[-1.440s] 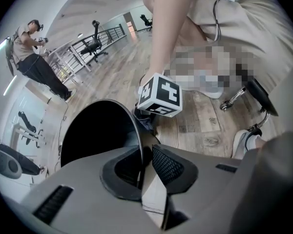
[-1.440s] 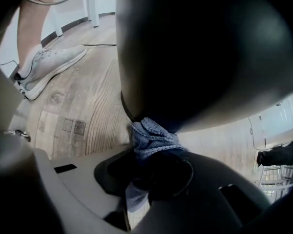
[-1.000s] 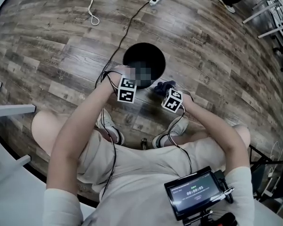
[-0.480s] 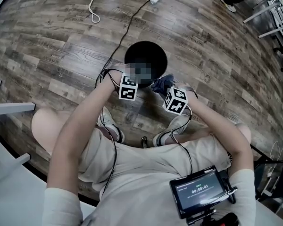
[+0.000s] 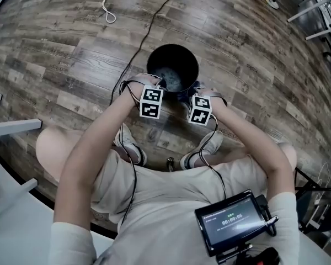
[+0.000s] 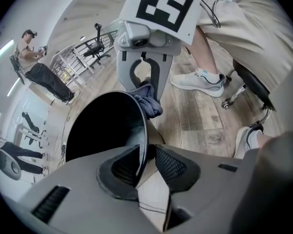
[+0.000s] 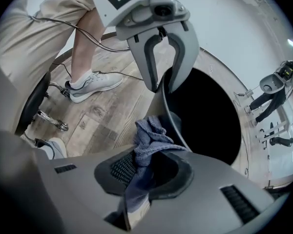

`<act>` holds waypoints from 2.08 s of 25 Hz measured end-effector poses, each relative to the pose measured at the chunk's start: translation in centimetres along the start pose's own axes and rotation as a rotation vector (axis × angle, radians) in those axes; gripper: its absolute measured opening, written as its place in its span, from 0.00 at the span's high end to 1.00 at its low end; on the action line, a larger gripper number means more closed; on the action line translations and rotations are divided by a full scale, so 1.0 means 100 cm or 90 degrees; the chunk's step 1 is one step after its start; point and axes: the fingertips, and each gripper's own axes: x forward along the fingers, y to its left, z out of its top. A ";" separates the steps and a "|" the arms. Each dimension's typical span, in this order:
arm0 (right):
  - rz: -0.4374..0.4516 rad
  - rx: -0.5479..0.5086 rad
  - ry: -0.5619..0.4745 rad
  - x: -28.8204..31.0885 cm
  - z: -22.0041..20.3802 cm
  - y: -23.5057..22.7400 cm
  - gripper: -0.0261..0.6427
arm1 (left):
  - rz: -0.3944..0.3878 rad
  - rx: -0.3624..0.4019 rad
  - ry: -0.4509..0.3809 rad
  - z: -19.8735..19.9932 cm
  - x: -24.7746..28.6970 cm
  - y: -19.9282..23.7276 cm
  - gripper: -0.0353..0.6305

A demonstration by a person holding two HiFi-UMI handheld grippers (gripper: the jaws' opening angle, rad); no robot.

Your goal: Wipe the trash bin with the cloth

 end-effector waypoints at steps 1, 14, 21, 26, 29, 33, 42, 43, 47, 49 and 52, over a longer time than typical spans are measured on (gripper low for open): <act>0.003 0.000 0.002 0.005 -0.001 0.001 0.86 | 0.000 -0.006 -0.006 0.002 0.000 0.001 0.78; -0.008 0.035 0.029 0.103 -0.042 0.001 0.86 | -0.008 -0.032 -0.033 0.012 -0.002 0.007 0.81; -0.033 0.048 0.049 0.158 -0.072 -0.004 0.86 | -0.009 -0.058 -0.040 0.016 -0.001 0.008 0.82; -0.050 0.085 0.070 0.172 -0.077 -0.005 0.86 | 0.002 -0.099 -0.032 0.019 0.001 0.011 0.82; -0.051 0.122 0.052 0.159 -0.069 -0.001 0.86 | -0.002 -0.120 -0.052 0.020 0.000 0.011 0.82; -0.018 0.167 -0.002 0.120 -0.046 0.017 0.86 | -0.035 -0.127 -0.092 0.023 -0.010 0.011 0.79; -0.014 0.172 -0.091 0.005 -0.010 0.027 0.86 | -0.018 0.011 -0.032 0.004 -0.010 0.016 0.70; -0.019 0.171 -0.101 -0.008 -0.005 0.025 0.86 | -0.022 0.017 -0.028 0.004 -0.009 0.013 0.72; -0.047 0.168 -0.135 -0.042 0.011 0.011 0.86 | -0.041 0.007 -0.031 0.005 -0.004 0.004 0.83; -0.052 0.168 -0.144 -0.049 0.020 0.003 0.86 | -0.044 -0.010 -0.033 0.005 -0.004 0.005 0.83; -0.055 0.158 -0.142 -0.047 0.027 -0.004 0.86 | -0.053 -0.035 -0.034 0.008 -0.005 0.005 0.83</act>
